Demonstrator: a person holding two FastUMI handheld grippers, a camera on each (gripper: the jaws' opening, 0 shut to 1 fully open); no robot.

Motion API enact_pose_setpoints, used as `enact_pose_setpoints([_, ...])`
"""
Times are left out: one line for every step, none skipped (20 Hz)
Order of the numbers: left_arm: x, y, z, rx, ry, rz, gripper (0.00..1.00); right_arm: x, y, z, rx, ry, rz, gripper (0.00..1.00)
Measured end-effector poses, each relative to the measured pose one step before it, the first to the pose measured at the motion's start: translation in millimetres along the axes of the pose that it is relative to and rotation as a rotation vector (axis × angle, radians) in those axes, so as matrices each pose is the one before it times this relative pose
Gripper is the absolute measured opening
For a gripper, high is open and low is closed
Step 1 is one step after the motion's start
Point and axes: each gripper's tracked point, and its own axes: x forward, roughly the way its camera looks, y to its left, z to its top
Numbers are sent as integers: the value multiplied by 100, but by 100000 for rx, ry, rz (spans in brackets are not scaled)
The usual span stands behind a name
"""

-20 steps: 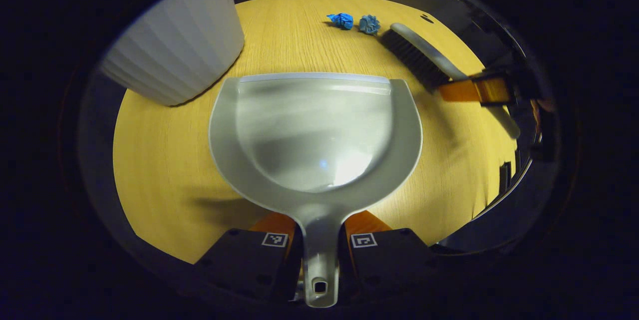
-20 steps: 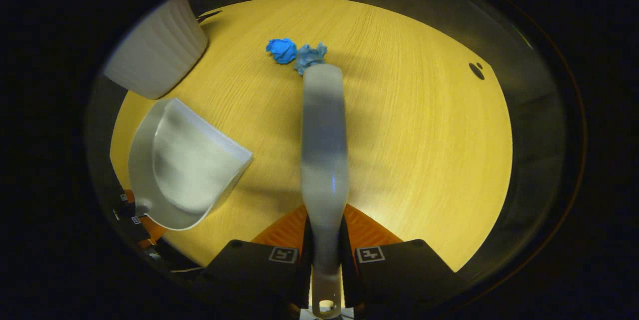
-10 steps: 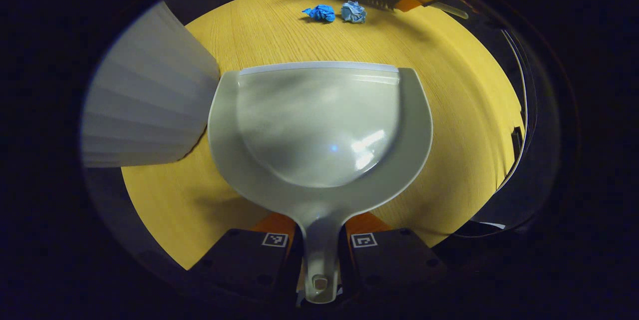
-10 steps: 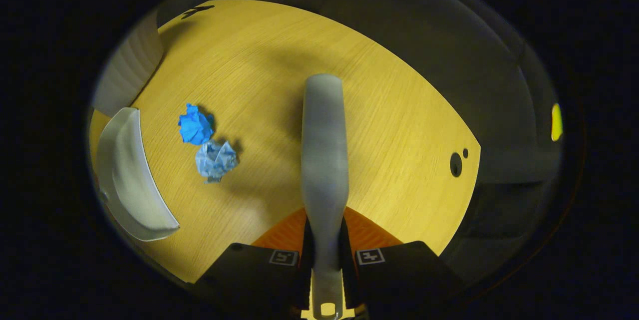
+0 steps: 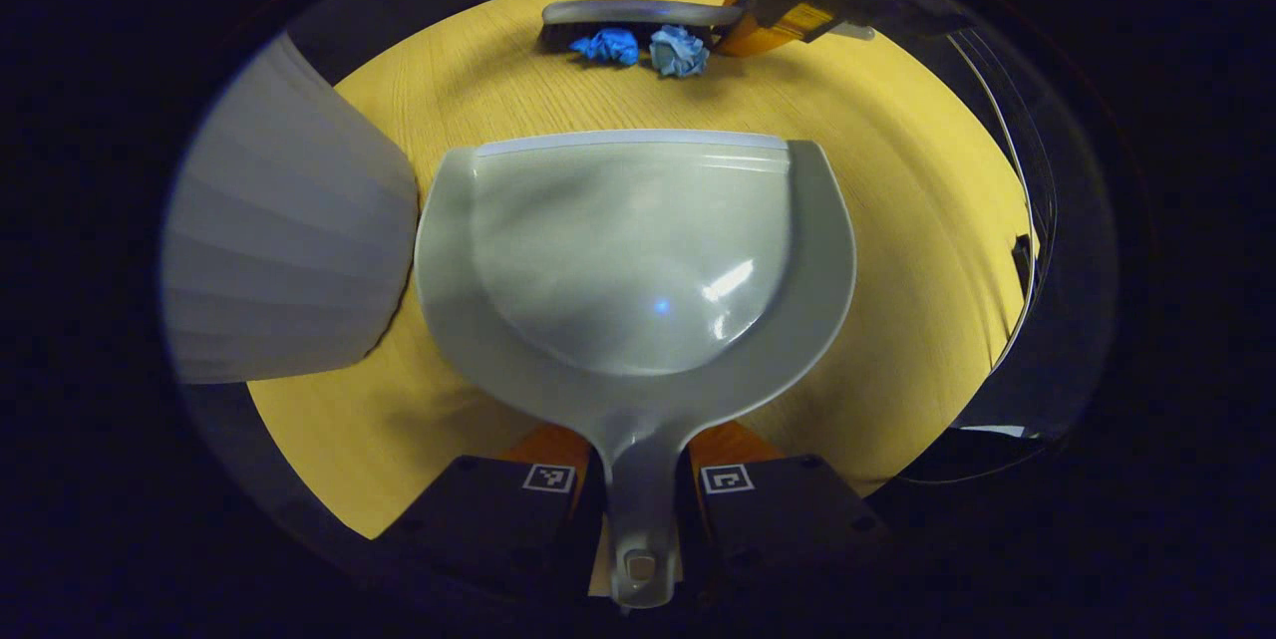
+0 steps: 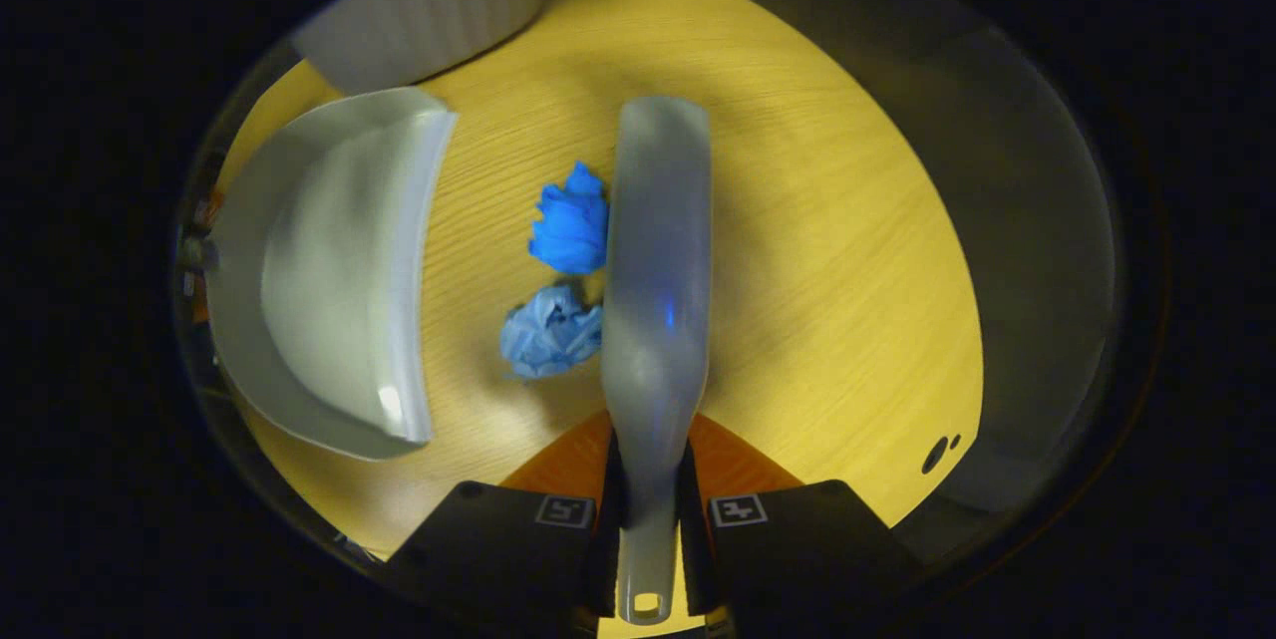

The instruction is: Pick up the small broom and dustpan from the desktop, sweep the trash into the dustpan with the broom, and then empty the trash into the garbage bin.

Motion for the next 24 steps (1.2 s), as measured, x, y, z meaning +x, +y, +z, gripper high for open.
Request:
enact_pose_setpoints([278,33,-147,862,-2491,-325,30,-703,1944,199,-3481,-983,4959,29])
enact_pose_setpoints([179,-59,-164,217,-1182,-918,30,-539,1971,189,-1976,-1220,5353,29])
enact_pose_setpoints([-33,-167,-595,-124,-644,-1356,30,-474,1733,59,177,-822,4995,29])
enact_pose_setpoints([102,-25,-687,446,-544,-1112,30,-562,1268,-12,1753,-1040,4906,29])
enact_pose_setpoints([3,206,-858,892,-970,73,30,-570,1290,101,2896,-1155,4730,29])
enact_pose_setpoints([36,20,-862,445,-1146,138,30,-147,-336,-55,2979,-467,3802,29])
enact_pose_setpoints([-598,-19,-901,-305,-1027,-239,30,-216,610,-57,1306,-979,436,29])
enact_pose_setpoints([-312,-235,-536,-1410,-1071,-1210,29,-51,-213,281,233,-538,-1129,33])
enact_pose_setpoints([-615,151,-539,-2456,-549,-2069,29,-451,-341,197,612,-1254,-1628,29])
enact_pose_setpoints([-711,-337,-477,-2256,-1116,-2043,30,-708,10,461,1837,-1824,-1695,29])
enact_pose_setpoints([-856,-509,-622,-1357,-2070,-709,30,-1161,-600,213,3526,-2366,-1993,29])
enact_pose_setpoints([-1108,-228,-535,-40,-2314,279,30,-916,-1009,-152,5280,-2734,-1926,29])
enact_pose_setpoints([-1029,-100,-474,1107,-1834,717,30,-1139,-1213,-9,6469,-2621,-1171,29])
enact_pose_setpoints([-1128,-744,-412,812,-763,-469,29,-397,-1212,-622,7759,-1905,-1104,29])
enact_pose_setpoints([-1131,-1097,-174,-637,-271,-1374,29,-407,-1167,-218,8430,-1406,-1399,29])
enact_pose_setpoints([-1806,-946,-24,-831,-1419,-1727,29,401,-969,-801,7461,-2435,-1165,29])
enact_pose_setpoints([-2379,-478,144,128,-2706,-1198,30,191,-1007,-789,5490,-2773,-1306,20])
enact_pose_setpoints([-2586,-727,427,1731,-3212,-127,30,658,-355,-1364,4067,-1765,-1018,29])
enact_pose_setpoints([-2289,-181,399,2413,-2697,767,29,647,-234,-1263,5301,-483,810,29])
enact_pose_setpoints([-2296,-506,506,1337,-1444,62,29,943,434,-655,7519,-613,2667,29])
enact_pose_setpoints([-1871,-1037,449,-50,-513,-1460,29,842,383,-417,8089,-1336,2582,29])
enact_pose_setpoints([-2105,-585,735,-1178,-1441,-1768,30,706,-102,-582,4792,-1380,1723,21])
enact_pose_setpoints([-2066,137,1098,-1631,-2581,-812,29,463,-172,-137,1806,-994,753,29])
enact_pose_setpoints([-1647,646,1104,-2529,-2546,1614,30,88,-118,-129,674,-130,-156,29])
